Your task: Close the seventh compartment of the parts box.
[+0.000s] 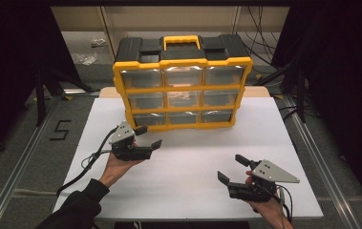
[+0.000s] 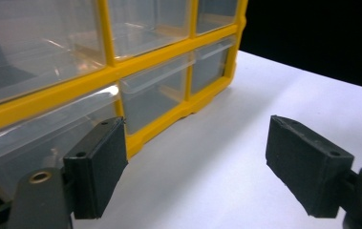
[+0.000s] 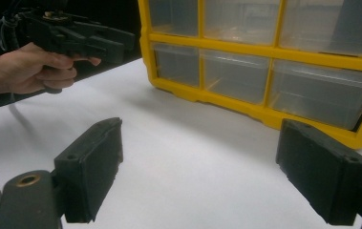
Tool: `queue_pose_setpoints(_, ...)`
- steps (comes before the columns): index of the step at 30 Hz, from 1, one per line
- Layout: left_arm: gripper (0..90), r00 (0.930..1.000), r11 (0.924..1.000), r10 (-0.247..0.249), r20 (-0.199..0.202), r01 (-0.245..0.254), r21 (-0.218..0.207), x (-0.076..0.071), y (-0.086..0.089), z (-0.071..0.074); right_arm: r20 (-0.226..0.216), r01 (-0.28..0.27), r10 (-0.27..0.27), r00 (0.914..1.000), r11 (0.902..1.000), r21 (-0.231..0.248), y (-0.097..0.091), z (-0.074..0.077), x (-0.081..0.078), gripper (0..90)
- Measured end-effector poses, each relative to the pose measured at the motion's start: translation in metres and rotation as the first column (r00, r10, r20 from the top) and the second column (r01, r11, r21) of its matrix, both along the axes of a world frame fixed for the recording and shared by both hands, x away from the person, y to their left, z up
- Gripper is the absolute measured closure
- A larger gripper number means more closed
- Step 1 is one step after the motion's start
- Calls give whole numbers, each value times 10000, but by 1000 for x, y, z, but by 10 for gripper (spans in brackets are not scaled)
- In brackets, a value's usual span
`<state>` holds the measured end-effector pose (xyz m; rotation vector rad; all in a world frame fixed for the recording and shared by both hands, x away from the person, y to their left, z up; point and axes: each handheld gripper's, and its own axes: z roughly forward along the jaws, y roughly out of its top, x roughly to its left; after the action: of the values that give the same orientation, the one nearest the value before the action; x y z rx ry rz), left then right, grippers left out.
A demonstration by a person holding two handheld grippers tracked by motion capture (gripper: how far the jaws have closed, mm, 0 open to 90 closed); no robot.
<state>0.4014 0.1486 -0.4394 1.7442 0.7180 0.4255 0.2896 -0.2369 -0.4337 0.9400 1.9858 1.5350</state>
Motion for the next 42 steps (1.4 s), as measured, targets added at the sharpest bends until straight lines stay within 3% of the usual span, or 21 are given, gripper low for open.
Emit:
queue_pose_setpoints(14,190,9985,9982,-532,89,534,-272,-20,-3,0,19,5,-5,10000,10000,20,0,0,0,169)
queue_pose_setpoints(33,190,9956,9945,-800,490,831,-638,-44,0,5,57,48,-48,10000,10000,12,-1,0,-1,167)
queue_pose_setpoints(42,193,9960,9944,-667,596,712,-780,-53,5,4,74,44,-44,10000,10000,7,-1,0,-1,167)
